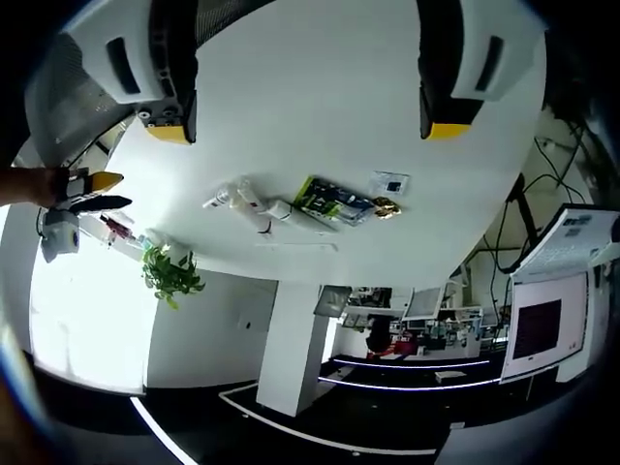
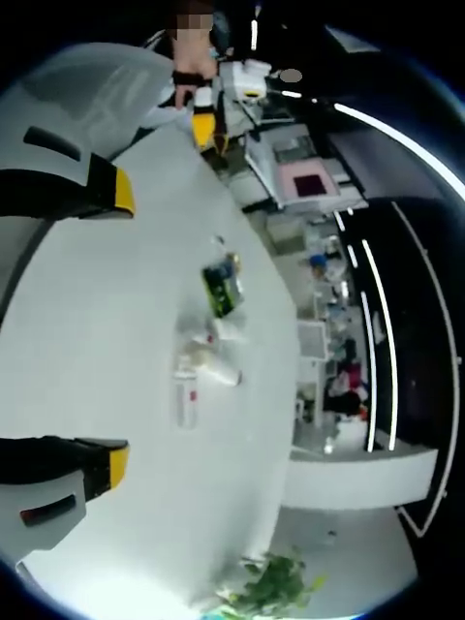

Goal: Arrange the skincare products in the storage area until every visible bottle or jar stands upright without overlapping.

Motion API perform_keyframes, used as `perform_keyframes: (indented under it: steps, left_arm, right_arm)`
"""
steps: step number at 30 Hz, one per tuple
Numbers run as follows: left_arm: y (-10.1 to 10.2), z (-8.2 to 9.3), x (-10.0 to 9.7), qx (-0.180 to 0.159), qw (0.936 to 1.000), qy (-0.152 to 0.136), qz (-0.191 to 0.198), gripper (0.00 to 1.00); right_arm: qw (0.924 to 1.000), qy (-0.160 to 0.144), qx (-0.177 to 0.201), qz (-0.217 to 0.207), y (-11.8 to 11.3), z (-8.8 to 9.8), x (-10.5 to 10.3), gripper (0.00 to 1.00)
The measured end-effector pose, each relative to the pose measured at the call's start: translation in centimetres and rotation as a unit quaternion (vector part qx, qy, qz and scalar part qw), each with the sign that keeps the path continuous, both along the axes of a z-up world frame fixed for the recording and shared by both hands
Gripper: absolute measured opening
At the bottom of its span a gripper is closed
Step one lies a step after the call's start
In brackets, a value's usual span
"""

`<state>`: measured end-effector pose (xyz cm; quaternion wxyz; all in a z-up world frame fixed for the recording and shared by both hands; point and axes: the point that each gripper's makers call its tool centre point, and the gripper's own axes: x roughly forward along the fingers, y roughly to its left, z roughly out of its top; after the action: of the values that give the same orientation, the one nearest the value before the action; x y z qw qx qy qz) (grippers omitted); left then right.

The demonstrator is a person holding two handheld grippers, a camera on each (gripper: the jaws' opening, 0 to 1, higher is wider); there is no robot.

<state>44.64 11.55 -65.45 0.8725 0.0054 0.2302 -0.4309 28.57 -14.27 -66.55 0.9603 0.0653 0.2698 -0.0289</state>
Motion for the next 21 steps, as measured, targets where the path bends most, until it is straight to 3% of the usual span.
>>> perform_keyframes:
  steps: [15,21]
  left_arm:
    - [-0.9,-0.2,-0.2,0.005,0.9999,0.001,-0.016,0.88]
    - [-0.7,-0.3,-0.1,0.002,0.9999,0.007,-0.012,0.88]
  right_arm:
    - [0.9996,0.012,0.0,0.024,0.3,-0.2,1.8,0.98]
    - [0.9992,0.005,-0.012,0.039,0.5,0.9,3.6,0.98]
